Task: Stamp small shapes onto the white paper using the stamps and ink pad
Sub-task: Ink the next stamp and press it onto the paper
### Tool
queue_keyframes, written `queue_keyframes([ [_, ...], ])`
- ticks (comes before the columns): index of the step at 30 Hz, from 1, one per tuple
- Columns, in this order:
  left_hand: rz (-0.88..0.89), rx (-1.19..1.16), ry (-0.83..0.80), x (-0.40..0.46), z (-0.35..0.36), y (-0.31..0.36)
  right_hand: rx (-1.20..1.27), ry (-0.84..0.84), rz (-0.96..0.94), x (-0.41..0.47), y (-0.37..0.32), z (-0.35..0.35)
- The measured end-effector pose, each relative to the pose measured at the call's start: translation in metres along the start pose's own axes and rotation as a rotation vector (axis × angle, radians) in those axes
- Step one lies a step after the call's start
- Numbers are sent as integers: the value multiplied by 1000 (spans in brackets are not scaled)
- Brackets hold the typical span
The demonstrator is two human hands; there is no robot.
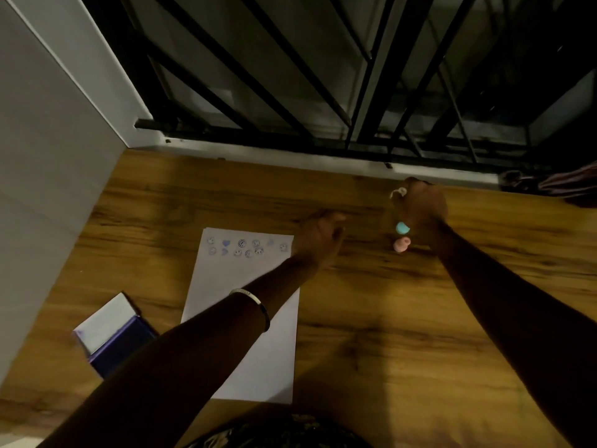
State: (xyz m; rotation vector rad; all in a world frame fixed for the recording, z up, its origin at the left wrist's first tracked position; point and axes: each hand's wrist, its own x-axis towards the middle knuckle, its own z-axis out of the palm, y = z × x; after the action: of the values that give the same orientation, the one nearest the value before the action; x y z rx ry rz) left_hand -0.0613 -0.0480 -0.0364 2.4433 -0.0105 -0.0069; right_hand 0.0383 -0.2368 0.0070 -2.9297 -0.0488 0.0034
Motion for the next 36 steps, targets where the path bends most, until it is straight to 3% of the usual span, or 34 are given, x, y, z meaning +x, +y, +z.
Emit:
queue_keyframes([
  [4,-137,-343,59,-9,-14,3,139,26,-67,-29,-26,-5],
  [10,-450,-898,-69,-39,-34,-5,232,0,-197,-82,-72,-6],
  [15,-505,-1241,-71,-80,-46,-11,288,-93,-315,-123,-105,-1],
  [28,-494,-1420,133,-158,-78,-79,401,-208,-479,-189,-193,24],
  [33,-603,-1476,334,-196,-112,-117,486,-227,-643,-217,-246,34],
  [36,-611,-1382,477,-231,-139,-141,488,-221,-734,-234,-279,40],
])
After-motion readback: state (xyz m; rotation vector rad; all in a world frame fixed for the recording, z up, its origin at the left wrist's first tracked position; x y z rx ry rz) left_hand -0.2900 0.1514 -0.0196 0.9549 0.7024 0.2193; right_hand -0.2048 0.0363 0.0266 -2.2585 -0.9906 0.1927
